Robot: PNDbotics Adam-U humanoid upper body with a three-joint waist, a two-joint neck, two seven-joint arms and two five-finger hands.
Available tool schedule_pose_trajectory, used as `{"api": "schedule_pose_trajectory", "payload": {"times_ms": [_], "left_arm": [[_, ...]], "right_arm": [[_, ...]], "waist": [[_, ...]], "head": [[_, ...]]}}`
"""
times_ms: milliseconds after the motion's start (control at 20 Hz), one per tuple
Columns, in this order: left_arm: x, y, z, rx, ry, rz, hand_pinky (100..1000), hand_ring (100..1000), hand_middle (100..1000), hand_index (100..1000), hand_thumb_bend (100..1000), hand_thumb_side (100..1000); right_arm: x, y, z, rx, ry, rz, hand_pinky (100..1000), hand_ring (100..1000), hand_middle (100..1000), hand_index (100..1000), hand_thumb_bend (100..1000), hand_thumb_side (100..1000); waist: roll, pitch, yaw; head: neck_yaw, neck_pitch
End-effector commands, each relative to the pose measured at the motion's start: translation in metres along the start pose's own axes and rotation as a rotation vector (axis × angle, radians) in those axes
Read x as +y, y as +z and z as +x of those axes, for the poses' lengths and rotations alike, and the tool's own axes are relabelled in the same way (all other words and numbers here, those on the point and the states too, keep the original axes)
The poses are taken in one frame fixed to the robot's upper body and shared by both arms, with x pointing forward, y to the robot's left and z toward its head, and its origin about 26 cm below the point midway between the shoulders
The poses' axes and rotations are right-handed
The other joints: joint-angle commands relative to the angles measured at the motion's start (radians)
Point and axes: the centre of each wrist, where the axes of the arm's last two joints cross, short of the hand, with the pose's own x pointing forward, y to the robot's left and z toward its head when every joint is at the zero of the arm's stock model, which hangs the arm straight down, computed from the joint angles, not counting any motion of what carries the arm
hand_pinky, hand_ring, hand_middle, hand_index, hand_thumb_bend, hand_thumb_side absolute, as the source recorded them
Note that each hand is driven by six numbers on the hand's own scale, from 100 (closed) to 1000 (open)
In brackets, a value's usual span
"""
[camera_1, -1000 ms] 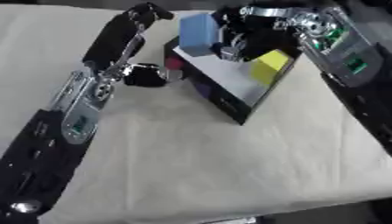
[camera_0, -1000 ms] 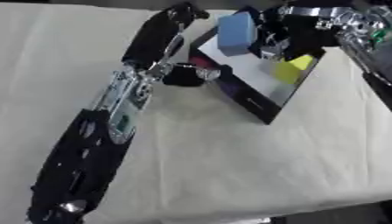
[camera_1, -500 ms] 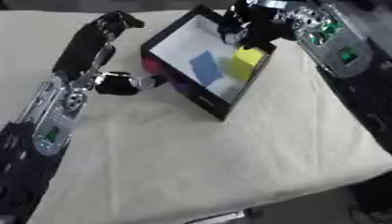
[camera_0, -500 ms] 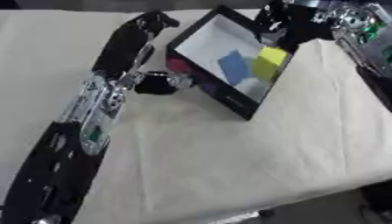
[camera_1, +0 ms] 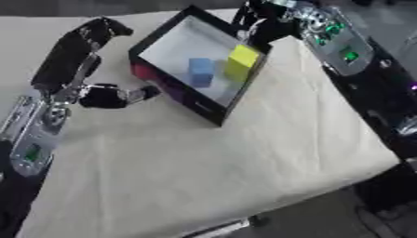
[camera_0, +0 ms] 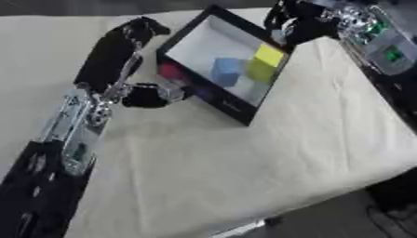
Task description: Pick up the objects with one hand, pass them to the other hand, and then place them into the box on the other side of the table.
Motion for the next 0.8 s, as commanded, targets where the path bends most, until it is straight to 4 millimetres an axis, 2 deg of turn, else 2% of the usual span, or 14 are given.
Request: {"api": "schedule_pose_trajectory", "payload": {"times_ms": [50,600,700,800], "left_arm": [[0.009,-0.004,0.003,-0.027,-0.016,0.021,789,783,742,824,743,611],[0.010,-0.004,0.002,-0.028,-0.015,0.028,791,781,740,826,732,597],[0.011,-0.003,0.002,-0.028,-0.013,0.032,791,777,736,827,713,595],[0.013,-0.003,0.001,-0.026,-0.012,0.042,791,771,724,798,663,555]], "right_arm": [[-0.016,0.004,0.003,0.000,0.039,-0.043,585,687,411,603,100,100],[-0.017,0.007,0.009,-0.023,0.057,-0.061,613,715,433,620,100,100],[-0.019,0.008,0.011,-0.030,0.066,-0.097,636,749,493,683,100,100],[-0.022,0.011,0.017,-0.054,0.052,-0.162,668,827,658,828,100,174]], "waist": [[0.002,-0.011,0.000],[0.004,-0.015,-0.001],[0.005,-0.016,-0.001],[0.006,-0.018,-0.001]], "head": [[-0.007,-0.002],[0.007,-0.002],[0.013,-0.002],[0.026,-0.002]]}}
